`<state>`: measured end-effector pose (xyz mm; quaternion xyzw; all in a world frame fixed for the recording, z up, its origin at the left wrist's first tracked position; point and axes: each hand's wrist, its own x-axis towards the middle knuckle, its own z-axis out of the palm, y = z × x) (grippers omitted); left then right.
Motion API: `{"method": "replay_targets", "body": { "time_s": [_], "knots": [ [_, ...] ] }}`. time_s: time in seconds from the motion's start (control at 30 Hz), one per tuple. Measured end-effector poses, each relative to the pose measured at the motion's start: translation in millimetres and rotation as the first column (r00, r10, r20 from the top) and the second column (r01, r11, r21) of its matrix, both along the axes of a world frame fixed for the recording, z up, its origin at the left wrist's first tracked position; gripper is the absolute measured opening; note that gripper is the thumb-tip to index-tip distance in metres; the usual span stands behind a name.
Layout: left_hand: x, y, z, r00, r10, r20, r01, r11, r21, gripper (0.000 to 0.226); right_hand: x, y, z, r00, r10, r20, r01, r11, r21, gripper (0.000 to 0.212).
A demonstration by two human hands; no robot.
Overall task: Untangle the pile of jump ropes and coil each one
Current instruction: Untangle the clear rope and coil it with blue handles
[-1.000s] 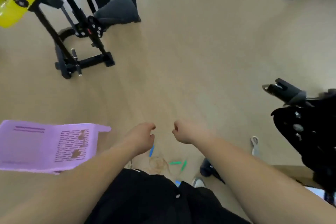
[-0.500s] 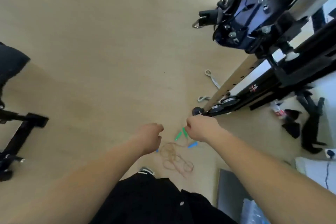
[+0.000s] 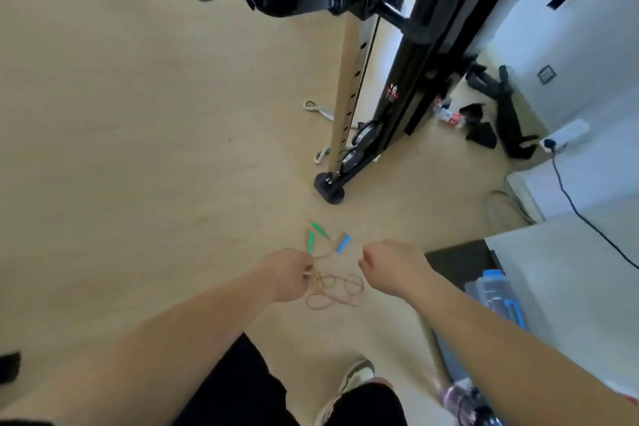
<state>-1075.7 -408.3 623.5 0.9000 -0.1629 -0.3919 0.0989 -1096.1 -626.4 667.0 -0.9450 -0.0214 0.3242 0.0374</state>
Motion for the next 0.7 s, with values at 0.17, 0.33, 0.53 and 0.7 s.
{"method": "replay_targets", "body": {
  "time_s": [0.17,0.33,0.53,0.7],
  "knots": [
    [21.0,53.1,-103.4,0.998,-0.067,-0.005,0.067,0.994,0.089,0.031,8.1,51.6,-109.1,0.97,-0.218,-0.112,0.227,0.971,0.079,0.033],
    [25.1,96.4,-246.5,0.996,-0.085,-0.03,0.089,0.985,0.15,0.032,9.4,81.9,-255.4,0.9,-0.378,-0.216,0.411,0.901,0.136,0.034],
    [21.4,99.1,-444.7,0.985,-0.097,-0.141,0.117,0.984,0.137,0.031,10.2,109.0,-445.6,0.868,-0.431,-0.247,0.486,0.84,0.241,0.028],
    [15.5,82.3,-570.6,0.986,-0.125,-0.112,0.138,0.984,0.112,0.026,1.0,124.5,-568.1,0.875,-0.435,-0.213,0.48,0.837,0.262,0.021]
  ]
}}
